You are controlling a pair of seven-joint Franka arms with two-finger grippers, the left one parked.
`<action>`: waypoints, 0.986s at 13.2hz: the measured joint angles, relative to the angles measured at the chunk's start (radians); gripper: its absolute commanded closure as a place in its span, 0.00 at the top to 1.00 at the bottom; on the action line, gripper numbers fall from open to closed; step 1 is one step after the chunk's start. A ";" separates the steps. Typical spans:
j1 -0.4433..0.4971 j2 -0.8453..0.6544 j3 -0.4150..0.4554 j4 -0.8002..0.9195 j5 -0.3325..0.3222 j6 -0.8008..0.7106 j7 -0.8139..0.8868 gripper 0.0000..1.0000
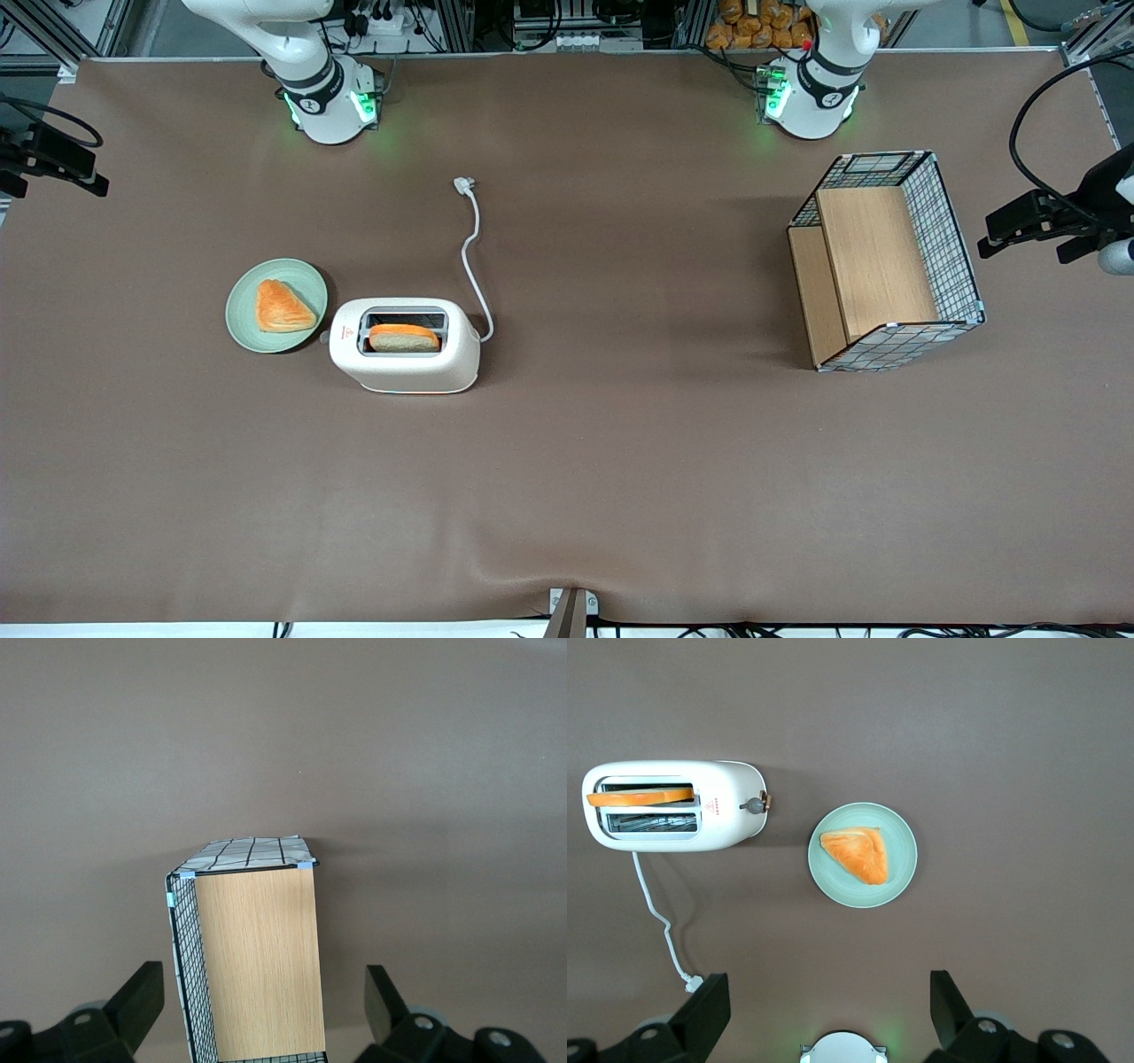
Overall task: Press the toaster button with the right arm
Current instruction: 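Move the right gripper toward the lever on the white toaster's side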
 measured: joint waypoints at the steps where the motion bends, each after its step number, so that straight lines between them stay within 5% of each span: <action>1: 0.000 0.000 0.000 0.000 0.000 0.000 0.004 1.00; 13: 0.008 0.077 0.007 0.000 0.022 -0.006 0.019 1.00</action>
